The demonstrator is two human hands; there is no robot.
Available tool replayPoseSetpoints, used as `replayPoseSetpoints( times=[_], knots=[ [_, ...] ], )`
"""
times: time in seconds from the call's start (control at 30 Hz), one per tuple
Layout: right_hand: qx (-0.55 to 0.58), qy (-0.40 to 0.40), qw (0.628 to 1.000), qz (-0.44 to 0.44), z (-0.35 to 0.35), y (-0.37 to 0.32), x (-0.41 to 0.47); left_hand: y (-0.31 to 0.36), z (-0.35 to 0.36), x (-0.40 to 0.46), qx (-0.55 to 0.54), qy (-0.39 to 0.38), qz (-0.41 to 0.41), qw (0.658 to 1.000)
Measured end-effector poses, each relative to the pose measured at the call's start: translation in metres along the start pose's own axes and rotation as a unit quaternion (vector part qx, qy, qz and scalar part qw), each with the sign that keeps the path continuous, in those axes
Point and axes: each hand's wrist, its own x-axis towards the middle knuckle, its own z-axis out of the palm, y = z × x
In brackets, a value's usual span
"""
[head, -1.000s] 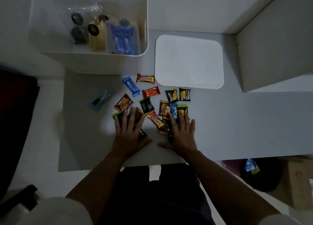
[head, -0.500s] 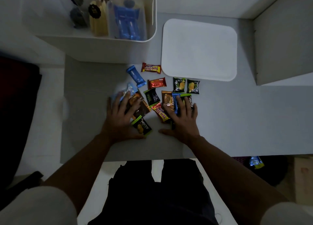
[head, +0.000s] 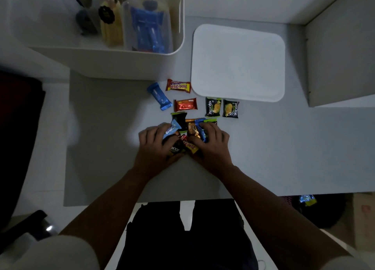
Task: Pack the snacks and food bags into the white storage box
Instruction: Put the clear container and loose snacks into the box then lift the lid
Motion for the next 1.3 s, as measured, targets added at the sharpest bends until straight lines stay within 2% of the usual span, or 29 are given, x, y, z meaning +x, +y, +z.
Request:
replayPoseSetpoints(
  times=[0.2, 0.3, 0.4, 0.53, 0.8, 0.93, 1.07, 1.2, 1.3],
  knots=[
    [0.012, 0.020, 1.000, 0.008, 0.004, -0.004, 0.016, -0.009, 0.005, 0.014, -0.016, 0.038, 0.030, 0.999],
    [0.026, 0.036, 0.999, 0.000, 0.001, 0.002, 0.028, -0.010, 0.008, 0.023, -0.033, 0.054, 0.010, 0.998],
    [0.050, 0.040, 0.998, -0.007, -0.002, 0.007, 0.036, -0.014, 0.006, 0.033, -0.047, 0.040, -0.009, 0.998],
    [0.087, 0.032, 0.996, 0.011, -0.006, 0.008, 0.043, -0.022, -0.002, 0.043, -0.042, 0.006, 0.009, 0.999],
    [0.196, 0.047, 0.973, 0.109, -0.030, 0.002, 0.036, -0.018, -0.026, 0.046, -0.132, -0.041, -0.042, 0.989],
    [0.225, 0.081, 0.962, 0.136, -0.056, 0.000, 0.030, -0.002, -0.051, 0.040, -0.212, 0.009, -0.104, 0.972],
    [0.235, 0.106, 0.960, 0.108, -0.090, -0.008, 0.036, 0.016, -0.088, 0.040, -0.280, 0.070, -0.142, 0.947],
    [0.276, 0.159, 0.942, 0.104, -0.133, -0.023, 0.063, 0.018, -0.136, 0.052, -0.344, 0.128, -0.182, 0.912],
    [0.300, 0.198, 0.932, 0.052, -0.177, -0.045, 0.105, -0.002, -0.180, 0.072, -0.336, 0.172, -0.196, 0.905]
  ],
)
